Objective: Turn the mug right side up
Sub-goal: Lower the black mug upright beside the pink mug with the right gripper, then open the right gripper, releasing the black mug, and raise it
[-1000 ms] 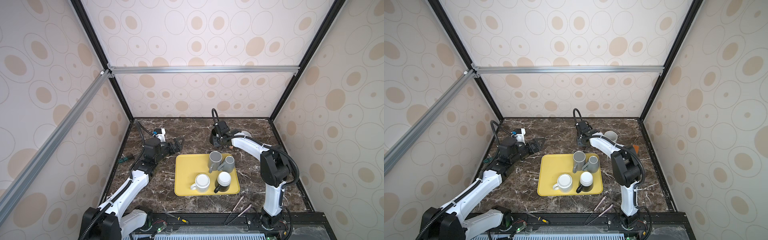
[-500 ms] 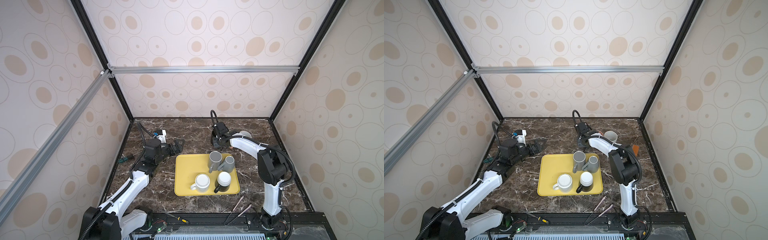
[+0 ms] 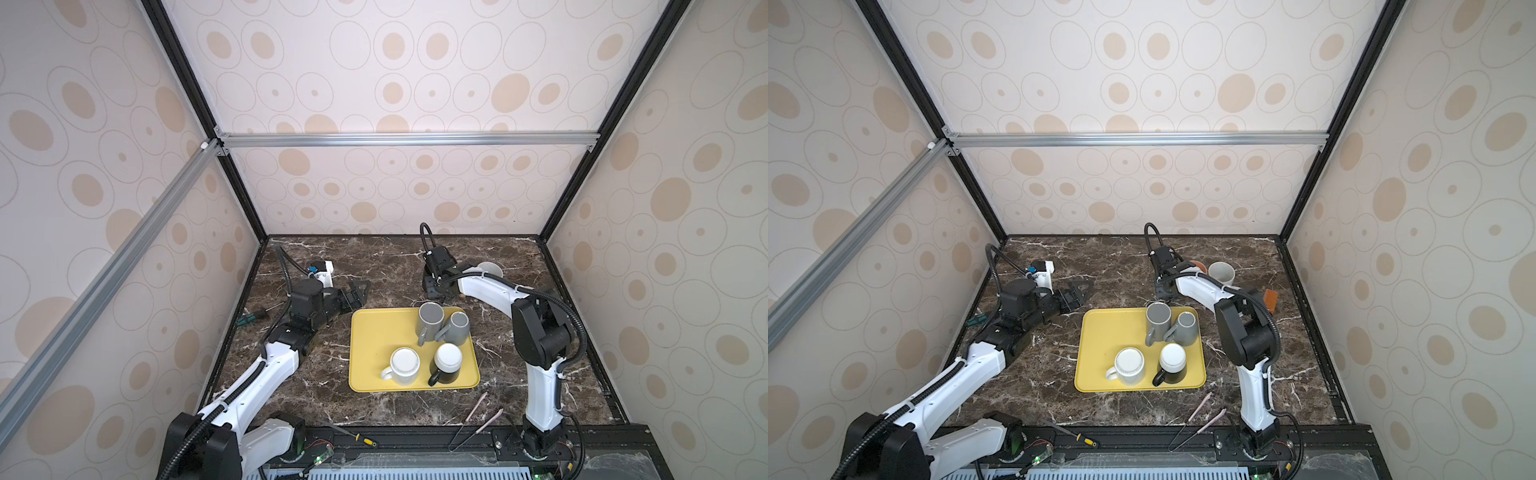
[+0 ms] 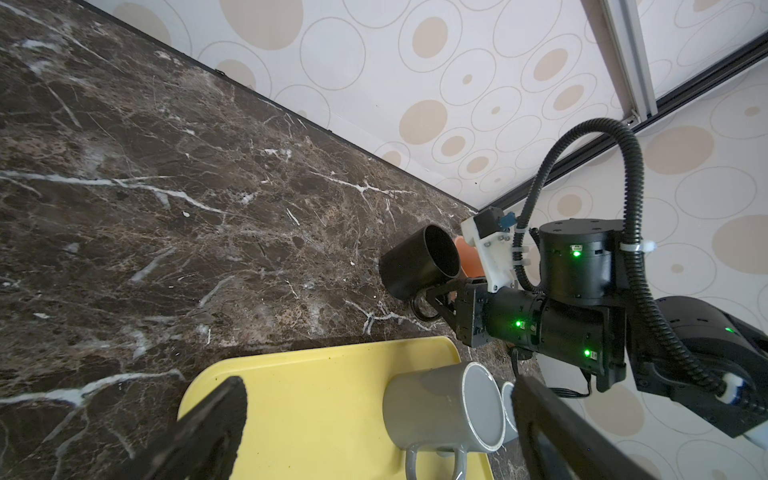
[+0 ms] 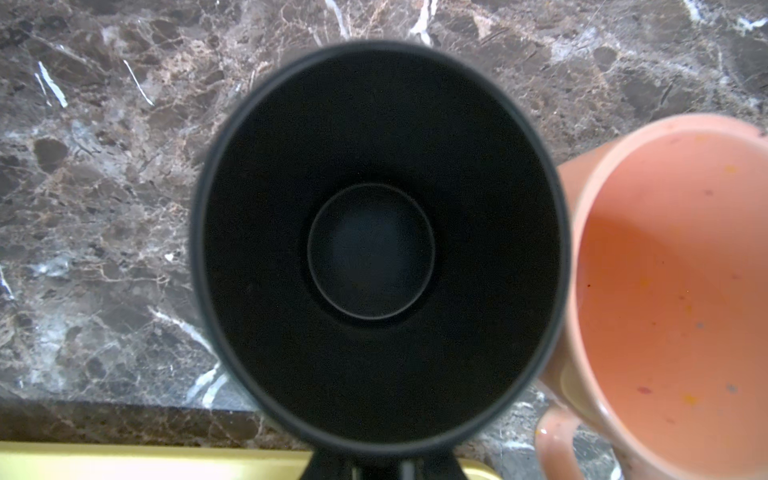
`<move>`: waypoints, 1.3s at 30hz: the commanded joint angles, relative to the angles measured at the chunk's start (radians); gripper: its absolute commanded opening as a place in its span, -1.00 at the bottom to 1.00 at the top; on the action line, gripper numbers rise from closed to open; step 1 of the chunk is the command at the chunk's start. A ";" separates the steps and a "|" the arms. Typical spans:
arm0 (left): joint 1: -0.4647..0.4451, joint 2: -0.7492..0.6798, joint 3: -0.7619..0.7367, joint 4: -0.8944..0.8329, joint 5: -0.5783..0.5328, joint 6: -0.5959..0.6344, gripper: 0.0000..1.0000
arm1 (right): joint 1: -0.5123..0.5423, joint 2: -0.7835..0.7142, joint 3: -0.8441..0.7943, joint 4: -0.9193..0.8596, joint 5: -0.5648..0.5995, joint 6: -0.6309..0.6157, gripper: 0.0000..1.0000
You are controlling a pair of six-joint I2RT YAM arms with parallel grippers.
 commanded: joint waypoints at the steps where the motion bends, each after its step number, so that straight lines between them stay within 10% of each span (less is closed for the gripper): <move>1: -0.009 -0.001 0.001 0.030 0.002 0.011 1.00 | 0.008 -0.003 0.001 0.046 0.030 0.011 -1.00; 39: -0.035 0.036 0.028 0.005 -0.018 0.061 1.00 | 0.015 -0.169 -0.025 -0.012 -0.009 0.038 -0.17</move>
